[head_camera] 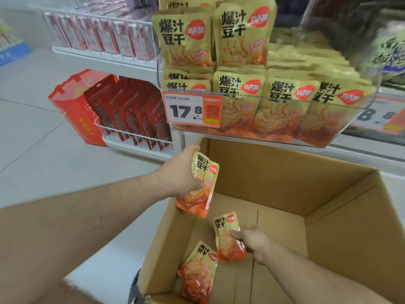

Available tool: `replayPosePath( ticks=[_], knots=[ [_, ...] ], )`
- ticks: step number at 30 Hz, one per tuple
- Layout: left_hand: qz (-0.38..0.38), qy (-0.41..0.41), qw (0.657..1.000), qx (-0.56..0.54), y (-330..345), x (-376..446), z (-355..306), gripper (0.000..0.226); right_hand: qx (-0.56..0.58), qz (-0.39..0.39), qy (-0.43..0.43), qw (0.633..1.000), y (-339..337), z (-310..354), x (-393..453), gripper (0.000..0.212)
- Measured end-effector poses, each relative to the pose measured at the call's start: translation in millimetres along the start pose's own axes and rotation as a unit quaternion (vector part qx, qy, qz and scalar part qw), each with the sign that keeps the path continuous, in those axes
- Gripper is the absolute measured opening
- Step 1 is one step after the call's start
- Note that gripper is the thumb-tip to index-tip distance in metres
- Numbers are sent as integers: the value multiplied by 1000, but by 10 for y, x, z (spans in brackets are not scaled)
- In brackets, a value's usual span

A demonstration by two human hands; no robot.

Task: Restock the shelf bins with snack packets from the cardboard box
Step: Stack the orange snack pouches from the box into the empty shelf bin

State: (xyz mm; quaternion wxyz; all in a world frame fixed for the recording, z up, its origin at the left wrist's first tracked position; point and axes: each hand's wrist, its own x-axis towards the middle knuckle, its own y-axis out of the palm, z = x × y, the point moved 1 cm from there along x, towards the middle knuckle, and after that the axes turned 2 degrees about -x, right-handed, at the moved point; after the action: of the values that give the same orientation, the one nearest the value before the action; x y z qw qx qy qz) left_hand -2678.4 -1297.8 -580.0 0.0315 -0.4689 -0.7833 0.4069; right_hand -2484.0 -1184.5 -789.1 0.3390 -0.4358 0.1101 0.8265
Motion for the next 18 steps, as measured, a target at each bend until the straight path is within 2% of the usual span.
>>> replayPosePath(
  ticks=[2, 4, 7, 9, 12, 18],
  knots=[
    [9, -9, 999, -33, -17, -22, -7, 89, 159, 74, -36, 984, -220, 272, -383, 24],
    [22, -22, 997, -71, -43, -38, -15, 87, 232, 127, -86, 960, -370, 558, -769, 26],
    [53, -30, 992, -114, -79, -102, -93, 89, 193, 153, -173, 954, -410, 870, -1303, 36],
    [85, -17, 986, -141, -90, -180, -196, 88, 116, 127, -214, 961, -334, 1013, -1565, 35],
    [124, 0, 973, -194, -101, -292, -362, 93, 13, 42, -254, 966, -205, 1205, -1851, 17],
    [116, 58, 951, -279, -202, -460, -596, 83, 12, -66, -298, 952, -91, 1408, -2226, 10]
  ],
)
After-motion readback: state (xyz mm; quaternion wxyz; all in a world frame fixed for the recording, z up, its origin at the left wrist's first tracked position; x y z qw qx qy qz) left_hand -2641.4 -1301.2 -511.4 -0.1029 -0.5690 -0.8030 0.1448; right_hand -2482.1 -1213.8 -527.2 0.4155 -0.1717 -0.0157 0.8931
